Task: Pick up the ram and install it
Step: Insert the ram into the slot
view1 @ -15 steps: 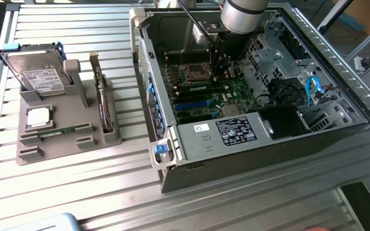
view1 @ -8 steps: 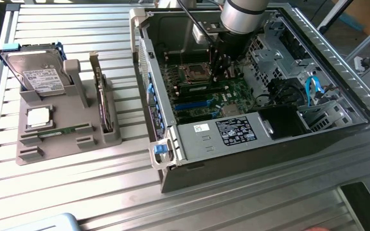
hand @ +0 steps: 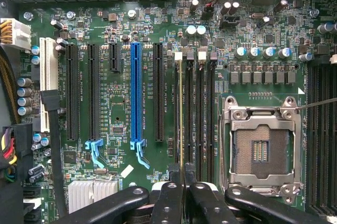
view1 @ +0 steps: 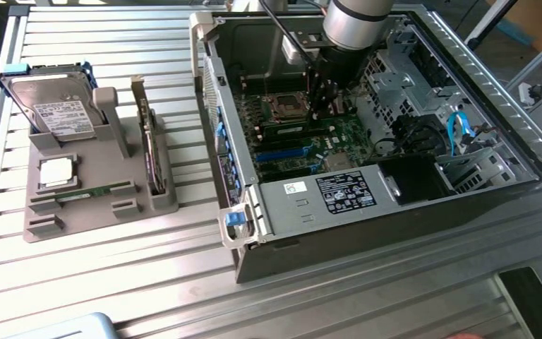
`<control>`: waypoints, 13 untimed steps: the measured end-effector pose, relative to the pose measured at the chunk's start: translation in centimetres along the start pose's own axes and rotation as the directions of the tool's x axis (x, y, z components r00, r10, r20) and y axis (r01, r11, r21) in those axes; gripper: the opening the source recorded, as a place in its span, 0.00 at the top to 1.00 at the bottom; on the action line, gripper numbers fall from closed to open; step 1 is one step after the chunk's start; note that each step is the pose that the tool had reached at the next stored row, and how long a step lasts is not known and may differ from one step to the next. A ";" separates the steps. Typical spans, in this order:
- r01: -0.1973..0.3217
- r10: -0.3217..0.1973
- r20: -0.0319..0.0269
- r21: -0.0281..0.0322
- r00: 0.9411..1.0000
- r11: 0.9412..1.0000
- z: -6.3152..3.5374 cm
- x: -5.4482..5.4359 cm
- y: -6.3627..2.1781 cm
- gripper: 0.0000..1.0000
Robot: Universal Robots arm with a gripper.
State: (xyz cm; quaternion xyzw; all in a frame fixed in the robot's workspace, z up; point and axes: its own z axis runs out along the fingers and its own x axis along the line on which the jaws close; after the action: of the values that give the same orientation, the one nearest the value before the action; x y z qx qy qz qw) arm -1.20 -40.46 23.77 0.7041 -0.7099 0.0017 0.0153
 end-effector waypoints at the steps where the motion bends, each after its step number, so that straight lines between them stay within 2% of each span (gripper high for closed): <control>1: -0.001 0.001 0.000 0.000 1.000 1.000 0.00 0.0 0.00 0.88; 13: -0.013 0.013 0.001 0.000 1.000 1.000 -0.02 0.0 0.00 0.88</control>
State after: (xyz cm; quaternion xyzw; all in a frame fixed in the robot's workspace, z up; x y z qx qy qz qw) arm -1.20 -40.46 23.79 0.6994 -0.7145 0.0015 0.0152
